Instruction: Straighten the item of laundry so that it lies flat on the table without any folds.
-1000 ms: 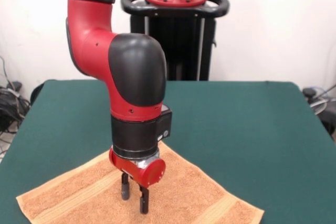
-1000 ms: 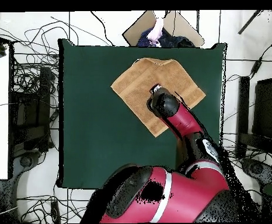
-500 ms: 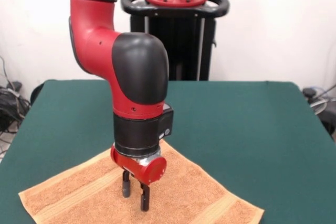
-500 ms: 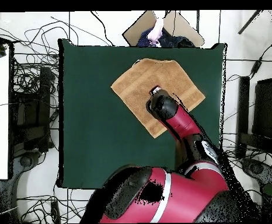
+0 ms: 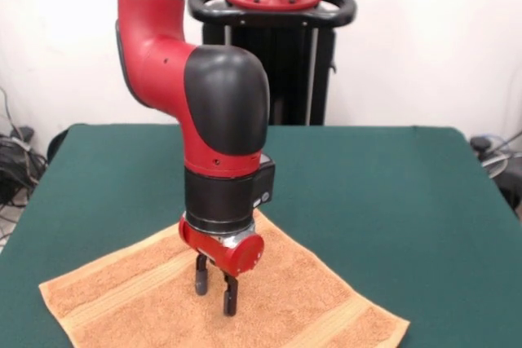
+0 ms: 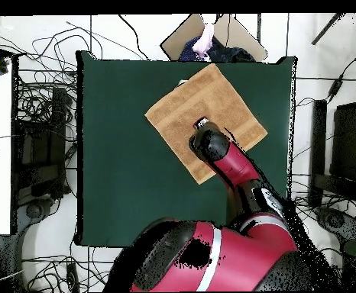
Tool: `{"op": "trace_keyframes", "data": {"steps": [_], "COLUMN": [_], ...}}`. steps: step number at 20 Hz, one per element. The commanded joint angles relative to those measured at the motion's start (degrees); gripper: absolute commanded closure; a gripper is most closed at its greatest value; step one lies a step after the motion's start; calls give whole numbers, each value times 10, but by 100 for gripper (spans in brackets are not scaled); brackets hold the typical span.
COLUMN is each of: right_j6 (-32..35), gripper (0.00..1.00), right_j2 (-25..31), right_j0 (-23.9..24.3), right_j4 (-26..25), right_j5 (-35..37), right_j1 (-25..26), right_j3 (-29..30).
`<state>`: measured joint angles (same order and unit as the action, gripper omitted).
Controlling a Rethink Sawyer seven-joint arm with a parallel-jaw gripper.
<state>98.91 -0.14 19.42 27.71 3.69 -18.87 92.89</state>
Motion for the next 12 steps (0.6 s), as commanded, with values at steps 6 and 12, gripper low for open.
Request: {"op": "trace_keyframes", "data": {"steps": [6,12], "right_j6": [157,165], "gripper": [0,0], "right_j2": [-5,-6], "right_j0": [-30,-26], "right_j4": [28,45], "right_j5": [105,137], "right_j1": [69,59], "right_j3": [180,202]}}
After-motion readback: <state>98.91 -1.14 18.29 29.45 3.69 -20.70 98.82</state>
